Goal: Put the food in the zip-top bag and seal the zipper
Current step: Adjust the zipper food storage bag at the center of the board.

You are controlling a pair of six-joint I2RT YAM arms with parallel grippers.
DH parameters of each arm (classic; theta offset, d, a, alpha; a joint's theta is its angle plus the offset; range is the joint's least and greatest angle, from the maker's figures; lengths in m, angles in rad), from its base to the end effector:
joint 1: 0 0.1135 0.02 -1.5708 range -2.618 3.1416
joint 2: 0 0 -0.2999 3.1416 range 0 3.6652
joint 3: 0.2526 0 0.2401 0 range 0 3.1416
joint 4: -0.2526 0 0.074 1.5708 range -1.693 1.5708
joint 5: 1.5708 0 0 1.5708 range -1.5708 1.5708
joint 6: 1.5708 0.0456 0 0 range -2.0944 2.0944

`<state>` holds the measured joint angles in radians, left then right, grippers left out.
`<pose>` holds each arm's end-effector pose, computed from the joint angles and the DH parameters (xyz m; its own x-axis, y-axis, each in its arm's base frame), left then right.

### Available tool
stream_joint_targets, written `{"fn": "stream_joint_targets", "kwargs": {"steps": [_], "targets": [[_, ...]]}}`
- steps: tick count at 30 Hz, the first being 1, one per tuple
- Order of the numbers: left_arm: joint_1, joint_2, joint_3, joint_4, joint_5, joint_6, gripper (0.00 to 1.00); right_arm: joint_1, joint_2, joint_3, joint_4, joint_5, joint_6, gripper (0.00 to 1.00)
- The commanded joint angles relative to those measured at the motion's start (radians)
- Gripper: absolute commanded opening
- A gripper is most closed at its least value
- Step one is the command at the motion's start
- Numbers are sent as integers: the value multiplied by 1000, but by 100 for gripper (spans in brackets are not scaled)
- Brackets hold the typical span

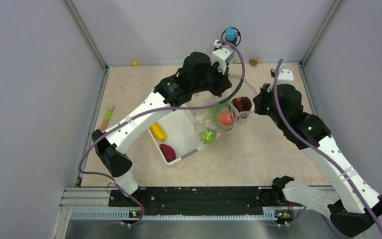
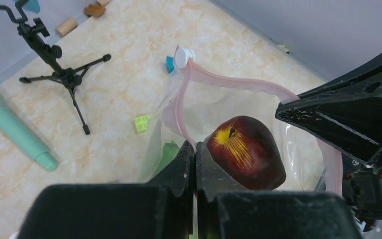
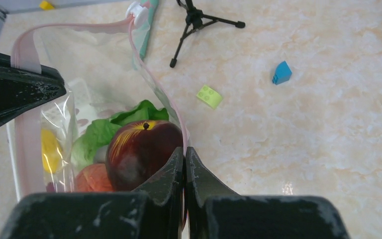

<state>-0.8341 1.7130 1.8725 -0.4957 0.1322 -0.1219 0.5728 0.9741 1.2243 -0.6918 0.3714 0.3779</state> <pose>0.2609 -0.2966 0.4672 -0.3194 0.1728 -0.9317 0.7848 0.5993 -0.1580 0.1495 0.0767 0.4275 -0.4184 0.1393 -0.8975 -0.0806 0.9786 0.1894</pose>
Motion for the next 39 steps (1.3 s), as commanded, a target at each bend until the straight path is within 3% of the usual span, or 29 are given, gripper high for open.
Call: {"fn": "stream_joint_targets", "kwargs": {"steps": [1, 10, 23, 26, 33, 39], "targets": [[-2, -39, 88, 50, 65, 0, 0, -7, -66, 43, 162, 2, 7, 0], [-2, -70, 0, 136, 30, -11, 0, -6, -201, -72, 277, 105, 7, 0], [-2, 18, -59, 114, 10, -90, 2, -7, -88, -96, 184, 143, 15, 0], [-3, 7, -77, 104, 4, -98, 19, -6, -82, -105, 185, 136, 13, 0], [-2, -104, -198, 125, -54, -129, 92, -7, -90, -123, 213, 102, 7, 0], [-3, -310, -484, 235, -87, -132, 97, -7, -93, -124, 212, 91, 3, 0]]}}
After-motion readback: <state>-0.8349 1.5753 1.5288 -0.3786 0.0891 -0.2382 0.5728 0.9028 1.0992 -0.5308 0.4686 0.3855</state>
